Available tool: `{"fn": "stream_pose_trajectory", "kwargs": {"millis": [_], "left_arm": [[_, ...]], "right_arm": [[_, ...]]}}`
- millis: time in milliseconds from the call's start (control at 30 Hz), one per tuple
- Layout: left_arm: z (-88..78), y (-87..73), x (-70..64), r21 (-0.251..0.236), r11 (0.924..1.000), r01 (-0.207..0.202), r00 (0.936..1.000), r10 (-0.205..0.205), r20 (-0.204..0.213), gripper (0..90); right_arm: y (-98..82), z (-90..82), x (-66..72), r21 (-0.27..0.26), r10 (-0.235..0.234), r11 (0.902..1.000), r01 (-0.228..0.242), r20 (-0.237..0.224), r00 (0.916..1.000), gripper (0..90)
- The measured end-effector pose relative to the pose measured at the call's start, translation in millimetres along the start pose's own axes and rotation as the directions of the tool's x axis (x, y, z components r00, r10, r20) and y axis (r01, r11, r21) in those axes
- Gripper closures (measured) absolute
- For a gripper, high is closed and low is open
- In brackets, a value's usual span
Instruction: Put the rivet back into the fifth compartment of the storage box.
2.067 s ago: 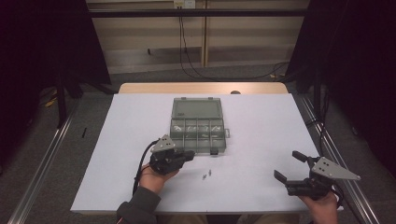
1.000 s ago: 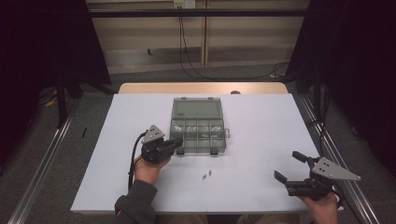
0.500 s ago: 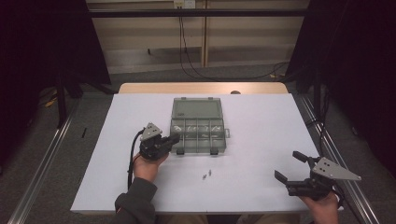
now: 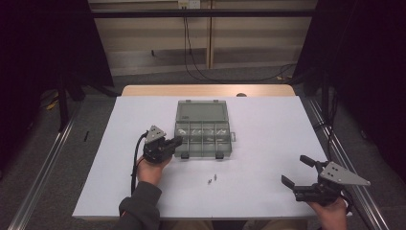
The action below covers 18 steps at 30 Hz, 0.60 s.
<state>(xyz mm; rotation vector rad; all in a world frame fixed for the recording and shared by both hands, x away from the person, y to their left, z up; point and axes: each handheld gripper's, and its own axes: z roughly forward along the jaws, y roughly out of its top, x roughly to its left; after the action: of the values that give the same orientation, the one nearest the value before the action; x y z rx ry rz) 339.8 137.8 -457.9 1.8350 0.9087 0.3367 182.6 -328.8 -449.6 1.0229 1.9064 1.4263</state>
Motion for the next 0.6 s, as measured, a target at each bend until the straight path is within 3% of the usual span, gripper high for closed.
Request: {"fn": "stream_pose_trajectory", "kwargs": {"millis": [167, 367, 533, 600], "left_arm": [[2.5, -1.8, 1.6, 0.010, 0.9998, -0.017, 0.9998, 0.017, -0.012, 85.5], [0.6, -0.8, 0.0, -0.012, 0.9995, -0.031, 0.9995, 0.031, -0.009, 76.2], [-0.8, 0.3, -4.4, -0.026, 0.9996, -0.015, 0.9987, 0.016, 0.048, 70.5], [-1.4, 1.1, -8.3, -0.035, 0.9989, -0.030, 0.9965, 0.033, 0.077, 67.2]], "right_arm": [[-0.3, 0.2, 0.1, 0.002, -0.001, 1.0000, 0.001, -0.002, 1.0000, 2.1], [-0.4, -0.4, -0.3, 0.002, -0.001, 1.0000, 0.001, -0.002, 1.0000, 2.1], [-0.1, -0.8, 0.0, 0.000, -0.001, 1.0000, 0.001, -0.002, 1.0000, 2.1], [-0.2, -0.7, -0.1, -0.002, 0.001, 1.0000, -0.001, -0.004, 1.0000, 2.1]]}}
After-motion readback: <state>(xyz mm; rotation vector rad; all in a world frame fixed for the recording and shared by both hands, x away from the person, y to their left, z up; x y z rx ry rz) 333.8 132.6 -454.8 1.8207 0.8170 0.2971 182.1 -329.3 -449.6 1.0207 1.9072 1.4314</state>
